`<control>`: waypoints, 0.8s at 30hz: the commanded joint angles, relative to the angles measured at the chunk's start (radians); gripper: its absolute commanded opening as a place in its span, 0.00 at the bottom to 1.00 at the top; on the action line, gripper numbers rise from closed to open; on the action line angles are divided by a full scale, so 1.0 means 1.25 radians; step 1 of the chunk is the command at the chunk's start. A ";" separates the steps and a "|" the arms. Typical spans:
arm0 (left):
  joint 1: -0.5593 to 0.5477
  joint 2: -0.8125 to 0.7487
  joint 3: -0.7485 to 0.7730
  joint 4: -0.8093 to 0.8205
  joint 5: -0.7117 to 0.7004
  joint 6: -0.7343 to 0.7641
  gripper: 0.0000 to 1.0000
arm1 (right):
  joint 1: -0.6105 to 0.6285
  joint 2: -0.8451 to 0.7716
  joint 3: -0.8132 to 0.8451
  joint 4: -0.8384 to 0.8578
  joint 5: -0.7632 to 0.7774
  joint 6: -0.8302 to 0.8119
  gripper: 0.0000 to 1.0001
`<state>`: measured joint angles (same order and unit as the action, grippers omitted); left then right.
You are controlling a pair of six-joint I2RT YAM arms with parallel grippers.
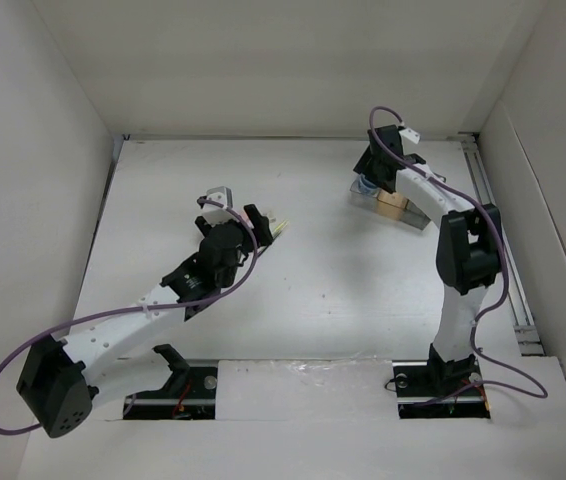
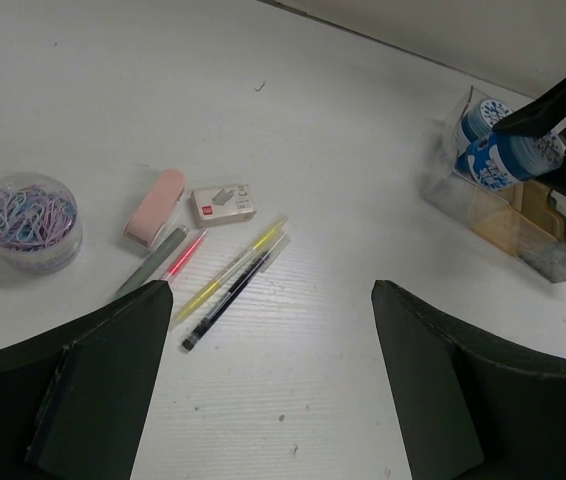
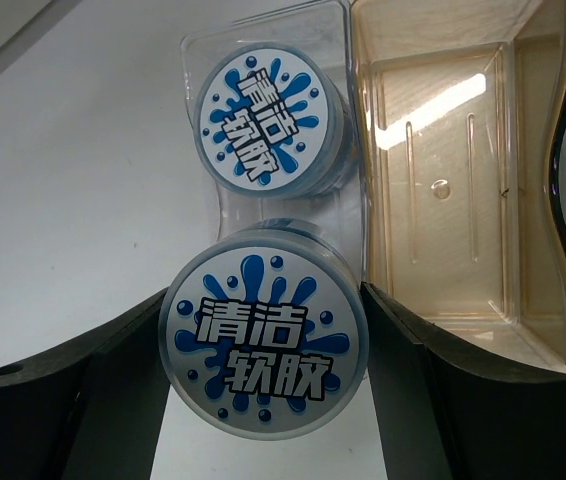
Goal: Sort the stationery into containers
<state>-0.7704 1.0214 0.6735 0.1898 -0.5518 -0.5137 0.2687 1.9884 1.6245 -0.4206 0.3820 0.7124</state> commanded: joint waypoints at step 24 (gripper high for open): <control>0.003 -0.027 -0.007 -0.033 -0.132 -0.060 0.66 | 0.192 -0.214 -0.083 0.108 0.054 -0.003 0.08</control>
<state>-0.7704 1.0039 0.6628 0.1635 -0.6304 -0.5510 0.4580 1.7836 1.5604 -0.3561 0.4480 0.7052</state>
